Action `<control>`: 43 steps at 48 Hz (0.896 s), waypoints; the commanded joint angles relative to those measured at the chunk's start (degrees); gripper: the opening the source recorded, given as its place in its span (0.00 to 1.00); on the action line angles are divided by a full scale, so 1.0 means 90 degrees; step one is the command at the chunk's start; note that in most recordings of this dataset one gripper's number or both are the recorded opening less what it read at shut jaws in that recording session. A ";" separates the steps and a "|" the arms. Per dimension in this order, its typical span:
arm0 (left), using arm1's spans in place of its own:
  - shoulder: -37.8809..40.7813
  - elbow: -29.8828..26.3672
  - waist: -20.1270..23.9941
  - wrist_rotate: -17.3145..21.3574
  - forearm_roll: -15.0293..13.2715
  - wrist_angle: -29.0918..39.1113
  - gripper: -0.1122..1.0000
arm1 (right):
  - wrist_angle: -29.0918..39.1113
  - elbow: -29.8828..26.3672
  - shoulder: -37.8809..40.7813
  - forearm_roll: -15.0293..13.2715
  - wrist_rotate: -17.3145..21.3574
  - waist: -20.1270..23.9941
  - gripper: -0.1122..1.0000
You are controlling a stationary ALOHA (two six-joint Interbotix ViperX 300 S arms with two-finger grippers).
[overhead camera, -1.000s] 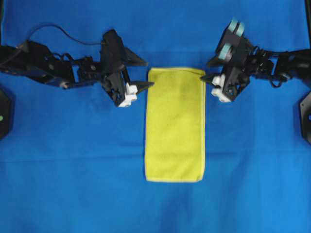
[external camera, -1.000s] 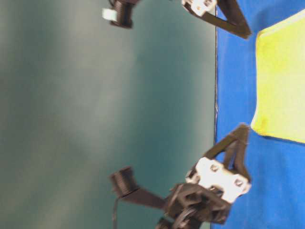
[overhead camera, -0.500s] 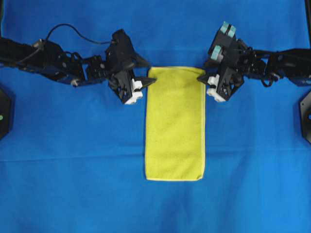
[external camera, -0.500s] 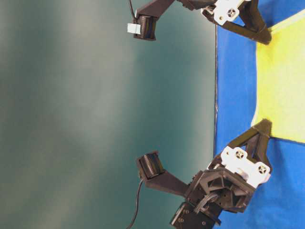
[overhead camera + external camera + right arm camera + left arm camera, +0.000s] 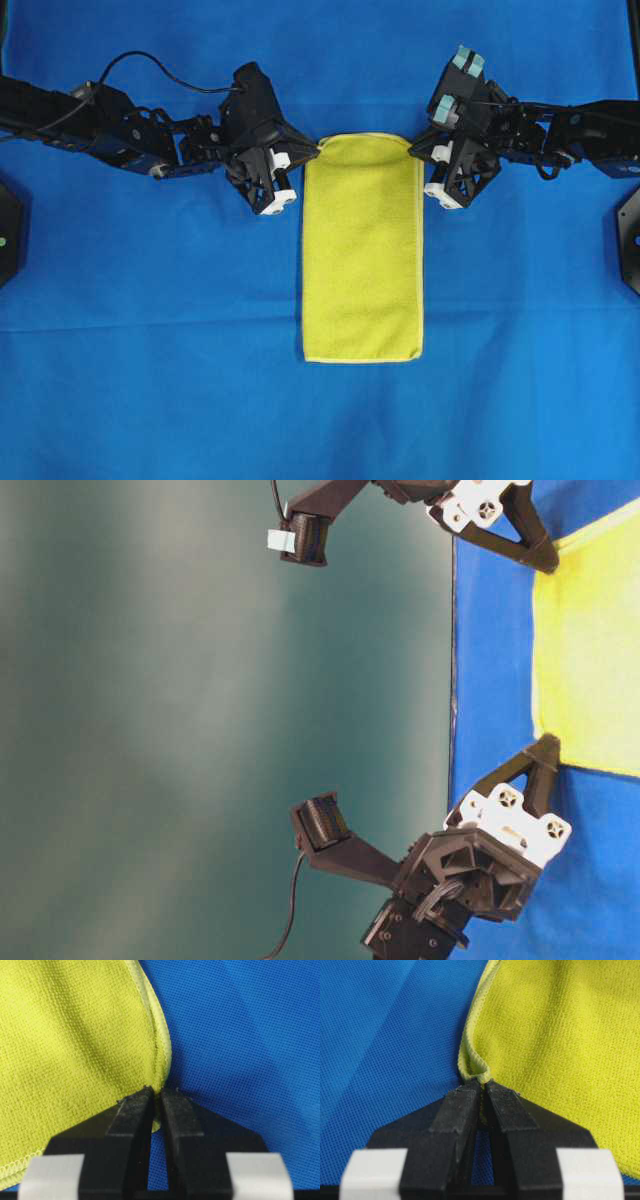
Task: Fold a vertical towel.
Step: 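Close left and right grippers on the towel's top left and right corners, then lift the top edge with both grippers and fold it down toward the bottom edge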
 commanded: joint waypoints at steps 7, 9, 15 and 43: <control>-0.0332 -0.0059 0.0020 0.0107 -0.0010 0.0146 0.14 | 0.0010 -0.0068 -0.0293 -0.0020 -0.0010 -0.0049 0.16; -0.0400 -0.0068 0.0068 0.0137 0.0000 0.0166 0.14 | 0.0010 -0.0068 -0.0342 -0.0020 -0.0010 -0.0078 0.16; -0.0430 -0.0088 0.0303 0.0215 0.0000 0.0176 0.14 | -0.0010 -0.0107 -0.0371 -0.0020 -0.0068 -0.0254 0.16; -0.0439 -0.0205 0.0664 0.0420 0.0000 0.0137 0.14 | -0.0059 -0.0234 -0.0381 -0.0059 -0.0400 -0.0762 0.16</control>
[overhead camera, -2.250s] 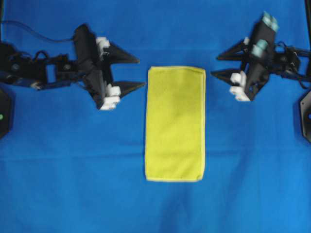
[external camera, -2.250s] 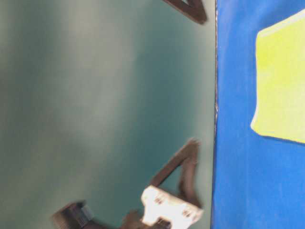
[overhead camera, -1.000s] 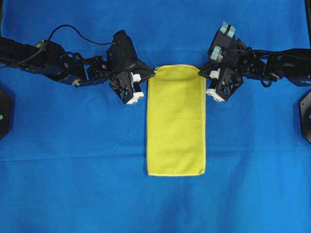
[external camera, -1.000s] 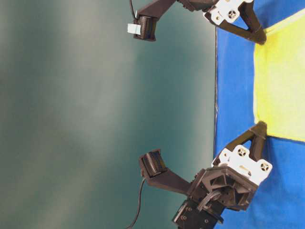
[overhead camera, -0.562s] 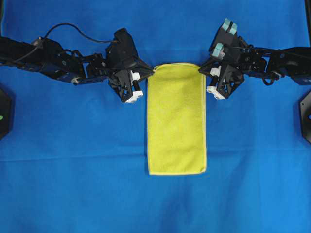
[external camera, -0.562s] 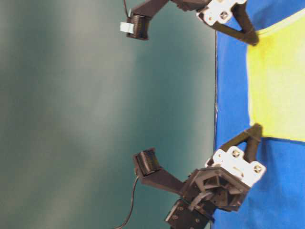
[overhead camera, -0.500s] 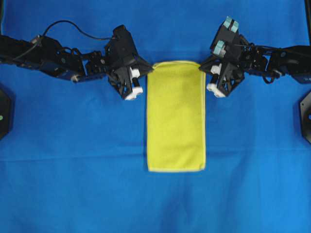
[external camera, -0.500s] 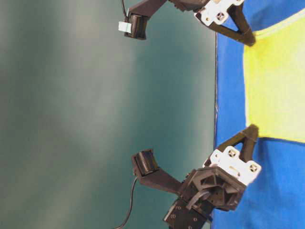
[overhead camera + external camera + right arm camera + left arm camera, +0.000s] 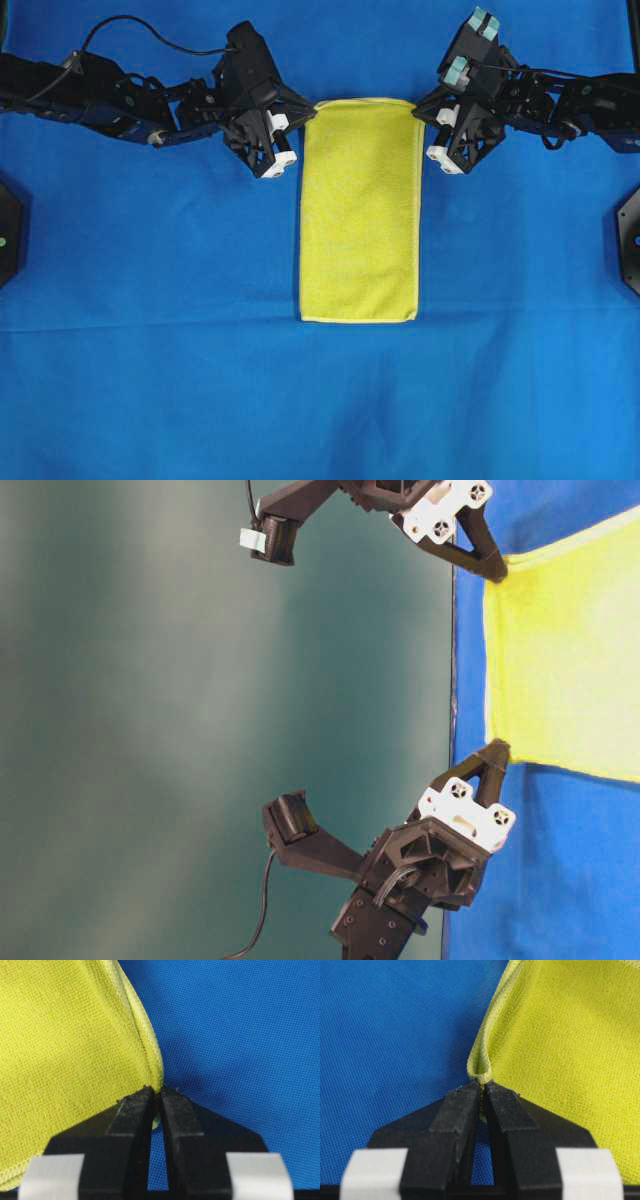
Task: Fold a vertical towel.
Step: 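Lift the top edge with both grippers and fold it down toward the bottom edge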
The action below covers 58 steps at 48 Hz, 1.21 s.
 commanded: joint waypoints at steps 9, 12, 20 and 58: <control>-0.0605 0.0020 -0.0039 0.0059 0.0000 0.0029 0.14 | 0.0068 -0.0098 -0.0557 -0.0010 -0.0010 -0.0059 0.16; -0.0801 0.0068 -0.0049 0.0088 0.0000 0.0029 0.14 | 0.0127 -0.0078 -0.0771 0.0000 -0.0010 -0.0059 0.16; -0.1309 0.0234 -0.0156 0.0176 0.0000 0.0137 0.14 | 0.0508 -0.0039 -0.1387 0.0000 0.0000 0.0049 0.16; -0.1904 0.0801 -0.2070 0.0078 0.0000 0.0518 0.14 | 0.1348 0.0566 -0.2256 0.0107 0.0957 0.2461 0.16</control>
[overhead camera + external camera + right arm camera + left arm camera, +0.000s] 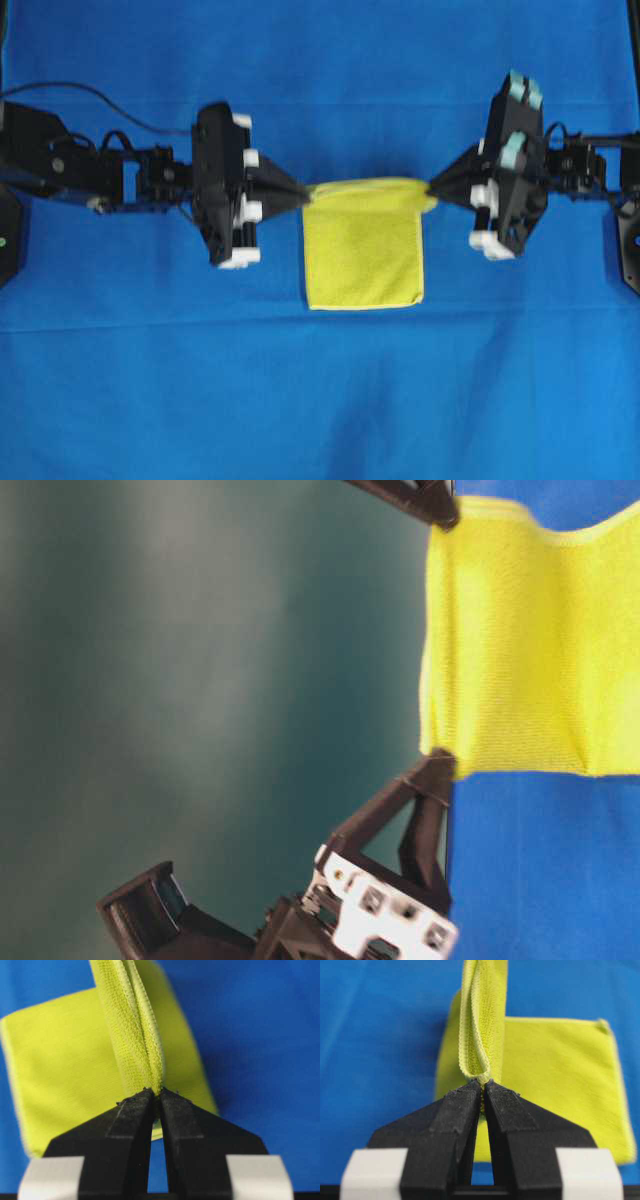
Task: Fold a vertical towel.
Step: 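Lift the top edge with both grippers and fold it down toward the bottom edge, then lower the folded edge onto the bottom edge and open both grippers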
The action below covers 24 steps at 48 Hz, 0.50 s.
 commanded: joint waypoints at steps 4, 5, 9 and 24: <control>0.0117 -0.0020 -0.0371 -0.0068 0.0010 0.0059 0.14 | 0.0029 -0.0020 0.0195 0.0029 0.0195 0.0400 0.16; 0.0137 -0.0020 -0.0420 -0.0068 0.0010 0.0059 0.14 | 0.0029 -0.0010 0.0234 0.0029 0.0225 0.0449 0.16; 0.0244 -0.0039 -0.0605 -0.0068 0.0010 0.0059 0.14 | 0.0020 -0.0020 0.0430 0.0029 0.0371 0.0645 0.16; 0.0752 -0.0195 -0.0898 -0.0078 0.0000 0.0049 0.14 | -0.0381 -0.0059 0.1035 0.0039 0.0566 0.0947 0.16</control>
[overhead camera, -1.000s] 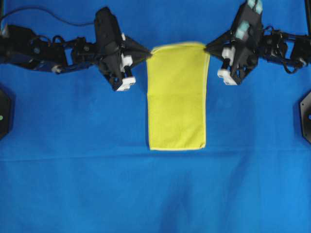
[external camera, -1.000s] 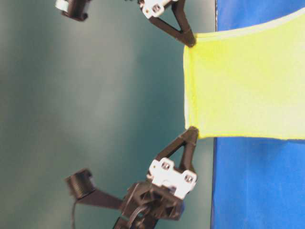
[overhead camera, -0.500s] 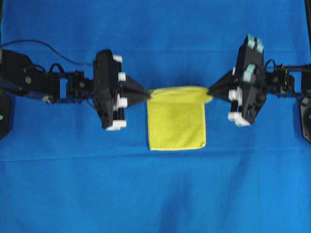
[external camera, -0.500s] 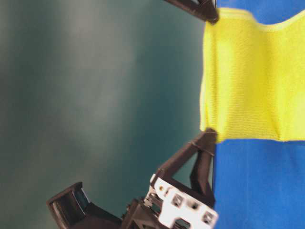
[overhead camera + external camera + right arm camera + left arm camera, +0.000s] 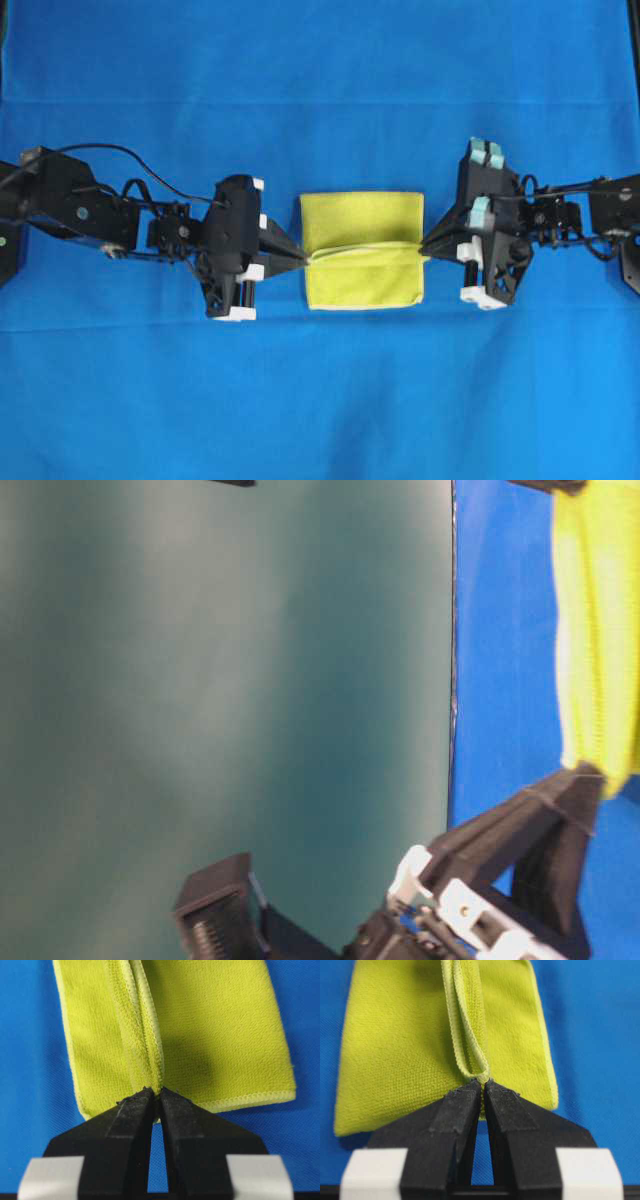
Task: Fold a vertical towel.
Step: 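Lower the folded edge onto the bottom edge and open both grippers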
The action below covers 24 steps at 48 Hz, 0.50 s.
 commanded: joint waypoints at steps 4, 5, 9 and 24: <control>0.0088 -0.0156 -0.0088 0.0000 0.0000 -0.0029 0.14 | -0.0107 -0.0059 0.0107 0.0010 0.0020 0.0029 0.16; 0.0117 -0.0166 -0.0088 0.0000 0.0000 -0.0029 0.14 | -0.0107 -0.0059 0.0127 0.0020 0.0020 0.0029 0.16; 0.0234 -0.0225 -0.0088 0.0000 0.0000 -0.0068 0.14 | -0.0107 -0.0049 0.0156 0.0020 0.0020 0.0029 0.16; 0.0420 -0.0420 -0.0137 0.0000 0.0010 -0.0088 0.14 | -0.0098 -0.0068 0.0195 0.0020 0.0020 0.0078 0.17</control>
